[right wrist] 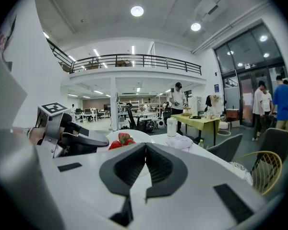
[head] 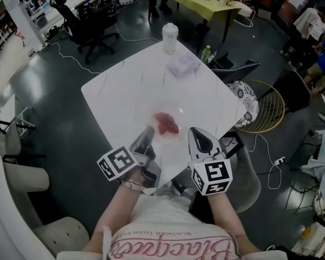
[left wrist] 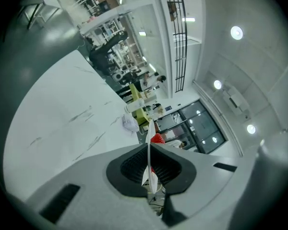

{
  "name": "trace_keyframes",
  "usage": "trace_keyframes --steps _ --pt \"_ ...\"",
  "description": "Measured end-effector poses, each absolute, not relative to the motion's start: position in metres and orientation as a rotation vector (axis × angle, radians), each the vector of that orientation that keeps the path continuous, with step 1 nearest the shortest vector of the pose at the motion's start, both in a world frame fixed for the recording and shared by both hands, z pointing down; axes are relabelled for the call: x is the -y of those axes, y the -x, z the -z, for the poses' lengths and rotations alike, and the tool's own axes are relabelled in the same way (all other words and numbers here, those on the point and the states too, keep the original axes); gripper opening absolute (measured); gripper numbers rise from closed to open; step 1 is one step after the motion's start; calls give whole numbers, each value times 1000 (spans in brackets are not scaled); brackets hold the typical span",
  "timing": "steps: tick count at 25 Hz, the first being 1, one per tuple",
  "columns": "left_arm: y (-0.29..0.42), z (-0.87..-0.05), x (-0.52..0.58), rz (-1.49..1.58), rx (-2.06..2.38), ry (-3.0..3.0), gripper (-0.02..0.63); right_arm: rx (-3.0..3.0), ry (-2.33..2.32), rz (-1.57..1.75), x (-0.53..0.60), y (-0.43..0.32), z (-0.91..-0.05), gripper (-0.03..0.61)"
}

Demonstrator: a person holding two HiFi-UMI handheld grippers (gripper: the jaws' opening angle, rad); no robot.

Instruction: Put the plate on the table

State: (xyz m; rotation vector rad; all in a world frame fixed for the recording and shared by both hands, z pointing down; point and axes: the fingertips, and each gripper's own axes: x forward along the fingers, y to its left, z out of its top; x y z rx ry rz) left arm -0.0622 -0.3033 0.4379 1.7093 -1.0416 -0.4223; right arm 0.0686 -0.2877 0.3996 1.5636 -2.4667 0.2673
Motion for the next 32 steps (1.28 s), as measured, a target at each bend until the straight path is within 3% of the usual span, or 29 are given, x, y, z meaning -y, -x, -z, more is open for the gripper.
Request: trace_keyframes --steps 32 --pt "-27 -603 471 32 1040 -1665 14 2253 -1597 -602 415 -131 -535 3"
